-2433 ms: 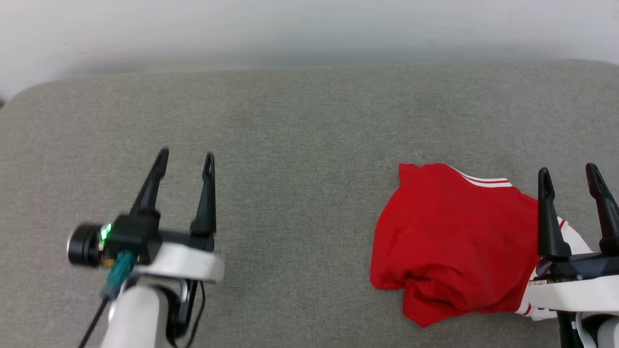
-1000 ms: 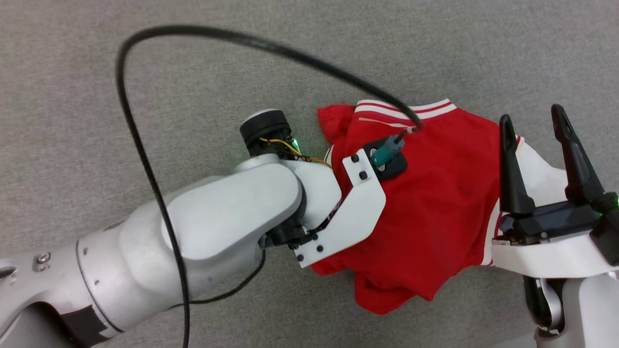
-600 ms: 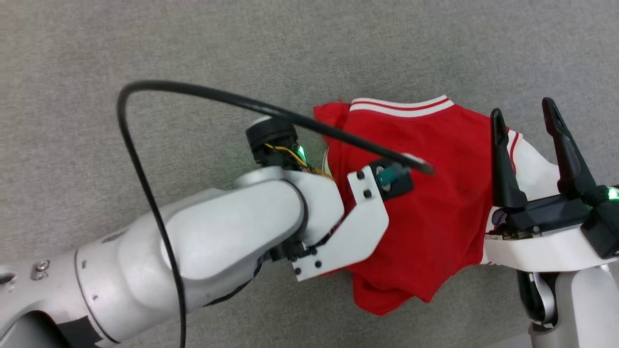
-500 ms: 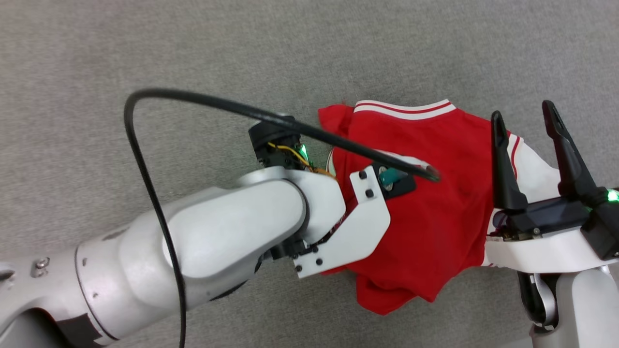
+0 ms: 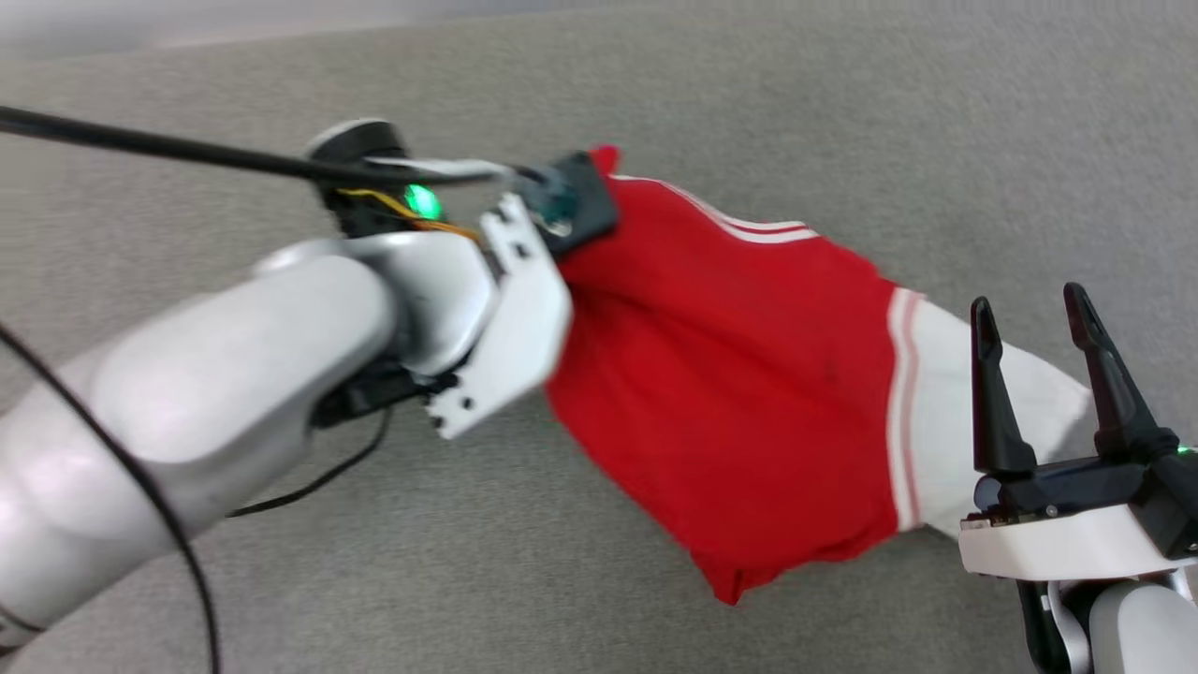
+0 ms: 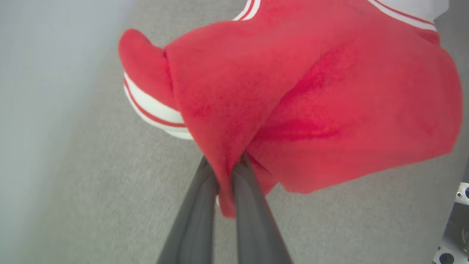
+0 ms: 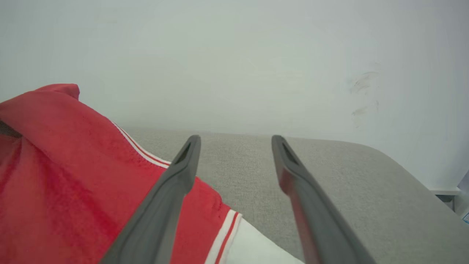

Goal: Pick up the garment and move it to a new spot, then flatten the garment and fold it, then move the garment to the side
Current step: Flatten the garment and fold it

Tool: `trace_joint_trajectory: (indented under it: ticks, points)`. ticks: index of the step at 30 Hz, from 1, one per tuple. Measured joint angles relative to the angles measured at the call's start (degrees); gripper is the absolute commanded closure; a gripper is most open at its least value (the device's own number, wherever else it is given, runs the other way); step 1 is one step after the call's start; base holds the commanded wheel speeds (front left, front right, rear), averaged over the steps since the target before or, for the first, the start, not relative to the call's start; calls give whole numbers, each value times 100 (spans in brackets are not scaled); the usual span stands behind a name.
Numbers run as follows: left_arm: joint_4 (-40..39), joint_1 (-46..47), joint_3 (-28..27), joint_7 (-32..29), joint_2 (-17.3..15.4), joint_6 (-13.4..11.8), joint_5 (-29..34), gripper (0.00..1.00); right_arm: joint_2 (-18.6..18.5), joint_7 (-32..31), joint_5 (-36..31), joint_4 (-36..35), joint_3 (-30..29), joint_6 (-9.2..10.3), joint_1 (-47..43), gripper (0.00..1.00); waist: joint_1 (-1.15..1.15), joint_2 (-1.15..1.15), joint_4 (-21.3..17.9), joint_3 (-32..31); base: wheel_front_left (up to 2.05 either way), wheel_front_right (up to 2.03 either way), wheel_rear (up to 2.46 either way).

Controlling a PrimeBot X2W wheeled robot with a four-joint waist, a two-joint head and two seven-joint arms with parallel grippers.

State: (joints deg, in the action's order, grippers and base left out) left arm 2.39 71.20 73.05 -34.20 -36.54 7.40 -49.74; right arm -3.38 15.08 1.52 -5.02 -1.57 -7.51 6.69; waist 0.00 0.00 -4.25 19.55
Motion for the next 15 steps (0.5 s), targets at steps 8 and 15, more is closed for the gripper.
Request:
trace_joint_trajectory:
  ticks: [8,15]
  points:
    - [226,-602,-136,245,-1125,-294,-258,100,-1,0,-5,51,0,1,-122,0,0,0,394,-333,0,0,0]
    - [811,-1664,-84,345,-1413,-538,-772,100,-19,1,-5,170,-23,1,-198,0,-1,0,413,-312,0,0,0]
